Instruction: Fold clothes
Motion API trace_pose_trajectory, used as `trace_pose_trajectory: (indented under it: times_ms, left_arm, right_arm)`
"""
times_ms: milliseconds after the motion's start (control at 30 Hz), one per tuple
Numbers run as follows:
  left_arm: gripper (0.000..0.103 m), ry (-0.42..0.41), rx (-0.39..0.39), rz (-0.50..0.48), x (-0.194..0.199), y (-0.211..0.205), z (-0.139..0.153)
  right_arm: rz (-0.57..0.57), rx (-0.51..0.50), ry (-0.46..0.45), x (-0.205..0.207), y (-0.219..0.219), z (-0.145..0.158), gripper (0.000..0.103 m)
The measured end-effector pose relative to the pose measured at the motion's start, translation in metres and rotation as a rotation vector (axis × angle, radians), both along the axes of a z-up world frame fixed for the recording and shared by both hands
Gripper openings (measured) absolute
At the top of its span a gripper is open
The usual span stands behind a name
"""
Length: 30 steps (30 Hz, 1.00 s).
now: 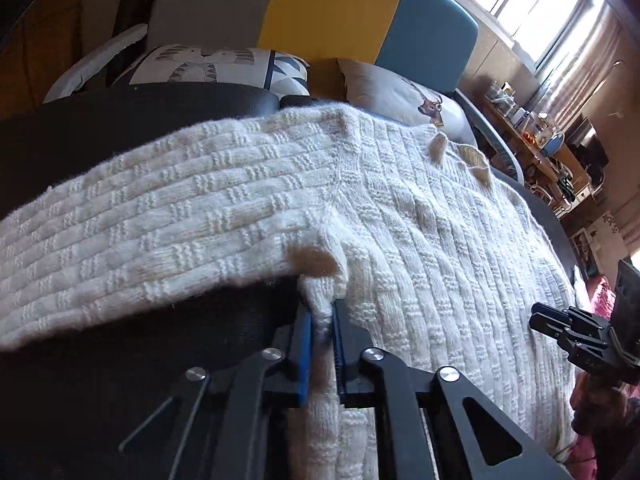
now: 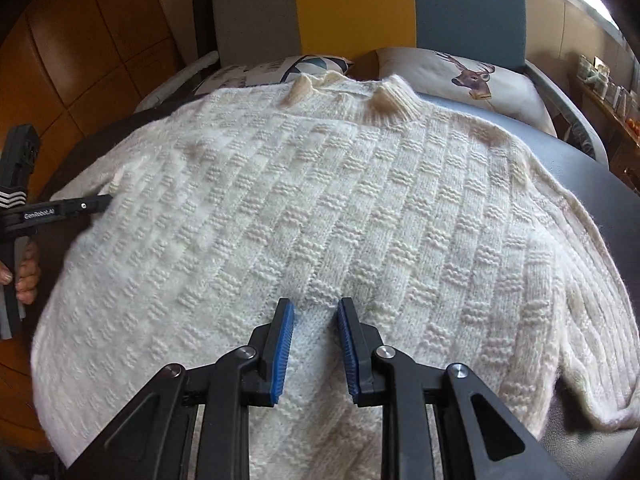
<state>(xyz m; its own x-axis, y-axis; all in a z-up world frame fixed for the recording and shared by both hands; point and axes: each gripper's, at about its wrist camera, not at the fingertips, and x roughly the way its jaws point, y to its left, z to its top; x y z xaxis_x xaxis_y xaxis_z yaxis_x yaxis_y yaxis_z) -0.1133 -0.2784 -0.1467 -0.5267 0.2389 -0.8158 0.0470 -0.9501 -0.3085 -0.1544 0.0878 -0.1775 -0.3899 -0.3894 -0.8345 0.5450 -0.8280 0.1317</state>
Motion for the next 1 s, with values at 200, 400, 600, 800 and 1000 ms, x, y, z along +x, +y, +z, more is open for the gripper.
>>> trace_pose_trajectory:
  times_ms: [200, 400, 600, 800, 1000]
  left_arm:
    - [0.007, -0.012, -0.002, 0.066, 0.012, 0.0, -0.014]
    - [0.024, -0.029, 0.037, 0.122, 0.004, -0.015, -0.009]
    - [0.024, 0.004, 0.06, 0.093, 0.063, -0.017, 0.009]
    - [0.024, -0.045, 0.149, 0.074, 0.15, -0.015, 0.0]
    - [0.024, -0.091, 0.212, 0.056, 0.196, 0.017, -0.016]
  right_arm:
    - [-0.023, 0.089, 0.054, -0.013, 0.01, -0.004, 0.02]
    - [-0.055, 0.095, 0.03, -0.019, 0.013, 0.001, 0.022]
    - [0.005, -0.05, 0.018, 0.025, 0.015, 0.027, 0.023]
    - [0.08, -0.123, 0.005, 0.08, 0.018, 0.036, 0.023]
    - [0.061, -0.1, -0.015, 0.117, 0.032, 0.03, 0.023]
